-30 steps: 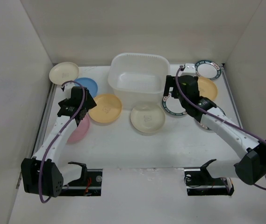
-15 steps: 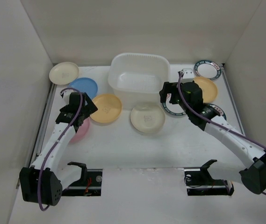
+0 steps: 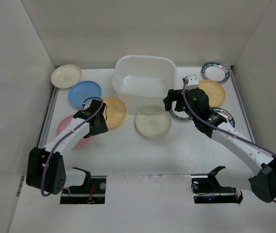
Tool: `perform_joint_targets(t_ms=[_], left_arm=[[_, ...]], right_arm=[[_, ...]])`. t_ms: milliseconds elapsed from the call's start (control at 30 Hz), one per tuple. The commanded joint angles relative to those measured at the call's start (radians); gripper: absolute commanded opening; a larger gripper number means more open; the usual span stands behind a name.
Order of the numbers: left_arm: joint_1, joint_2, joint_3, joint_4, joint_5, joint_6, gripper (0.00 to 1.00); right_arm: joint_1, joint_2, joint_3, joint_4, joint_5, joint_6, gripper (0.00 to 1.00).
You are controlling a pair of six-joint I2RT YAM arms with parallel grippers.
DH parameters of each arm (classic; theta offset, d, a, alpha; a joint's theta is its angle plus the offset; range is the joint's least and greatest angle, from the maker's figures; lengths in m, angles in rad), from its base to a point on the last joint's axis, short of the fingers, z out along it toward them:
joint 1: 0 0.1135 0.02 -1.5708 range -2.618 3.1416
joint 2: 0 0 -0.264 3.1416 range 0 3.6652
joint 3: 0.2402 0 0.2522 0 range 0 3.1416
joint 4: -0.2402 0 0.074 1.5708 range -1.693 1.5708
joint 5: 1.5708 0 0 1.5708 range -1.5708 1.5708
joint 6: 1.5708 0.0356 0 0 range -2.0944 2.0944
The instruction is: Place the plates into the plastic bin on the countertop
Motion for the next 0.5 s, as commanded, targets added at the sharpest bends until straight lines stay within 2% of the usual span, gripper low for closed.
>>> perform_joint_targets(t_ms=[0, 200, 467], left_arm=[[-0.015, -0.021, 0.049, -0.076, -0.037, 0.023, 0.61], [0.022, -0.145, 0.002, -0.088, -0.120, -0.020, 0.62], [0.350, -0.366, -0.133, -0.032, -0.102, -0.132, 0.62]], right_arm=[[0.011, -0.038, -0.010, 0.067, -0.027, 0.003, 1.00], [0.016, -0.045, -0.011, 0.061, -0.050, 0.009, 1.00], [0.043, -0.038, -0.007, 0.069, -0.067, 0.015, 1.00]])
